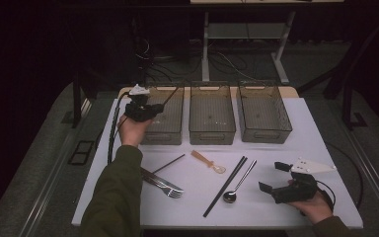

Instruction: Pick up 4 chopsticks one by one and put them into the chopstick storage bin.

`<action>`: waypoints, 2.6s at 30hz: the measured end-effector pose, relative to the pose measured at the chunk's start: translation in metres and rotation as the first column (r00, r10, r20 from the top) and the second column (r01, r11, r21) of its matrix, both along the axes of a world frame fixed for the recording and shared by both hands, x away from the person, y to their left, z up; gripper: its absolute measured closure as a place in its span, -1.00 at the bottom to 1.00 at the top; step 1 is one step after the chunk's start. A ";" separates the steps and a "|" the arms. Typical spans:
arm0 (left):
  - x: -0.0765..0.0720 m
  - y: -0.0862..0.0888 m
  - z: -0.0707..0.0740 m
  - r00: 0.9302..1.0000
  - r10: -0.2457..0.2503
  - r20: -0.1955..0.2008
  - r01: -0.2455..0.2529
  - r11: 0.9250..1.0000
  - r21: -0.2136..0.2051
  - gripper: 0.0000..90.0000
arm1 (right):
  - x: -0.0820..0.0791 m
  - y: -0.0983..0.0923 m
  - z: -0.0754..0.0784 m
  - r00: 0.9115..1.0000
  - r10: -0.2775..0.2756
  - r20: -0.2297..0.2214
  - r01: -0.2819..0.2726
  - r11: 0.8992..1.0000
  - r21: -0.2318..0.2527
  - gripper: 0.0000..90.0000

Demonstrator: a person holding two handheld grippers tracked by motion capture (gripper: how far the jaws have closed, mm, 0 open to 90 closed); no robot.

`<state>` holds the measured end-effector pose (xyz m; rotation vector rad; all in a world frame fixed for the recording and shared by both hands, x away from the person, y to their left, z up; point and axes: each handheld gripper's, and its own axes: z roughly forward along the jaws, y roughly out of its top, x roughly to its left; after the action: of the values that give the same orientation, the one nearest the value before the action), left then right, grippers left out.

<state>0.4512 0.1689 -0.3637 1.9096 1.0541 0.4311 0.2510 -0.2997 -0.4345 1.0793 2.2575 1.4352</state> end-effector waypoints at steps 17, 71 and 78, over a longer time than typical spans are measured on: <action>0.017 0.003 -0.024 0.994 0.086 -0.064 -0.079 0.992 0.096 0.85 | 0.000 0.000 0.000 1.000 -0.001 -0.001 0.001 1.000 0.003 -0.97; -0.074 0.009 -0.004 0.988 -0.157 -0.003 0.157 0.987 0.023 -0.14 | 0.000 0.000 -0.001 1.000 -0.004 -0.001 0.004 1.000 -0.015 -0.97; -0.093 0.014 -0.007 0.985 -0.172 0.008 0.172 0.985 0.018 -0.21 | 0.000 0.000 0.000 1.000 -0.007 0.001 0.007 1.000 -0.016 -0.97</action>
<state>0.3584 0.1833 -0.3711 1.9927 0.8733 0.3509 0.2507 -0.2995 -0.4348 1.0810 2.2586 1.4123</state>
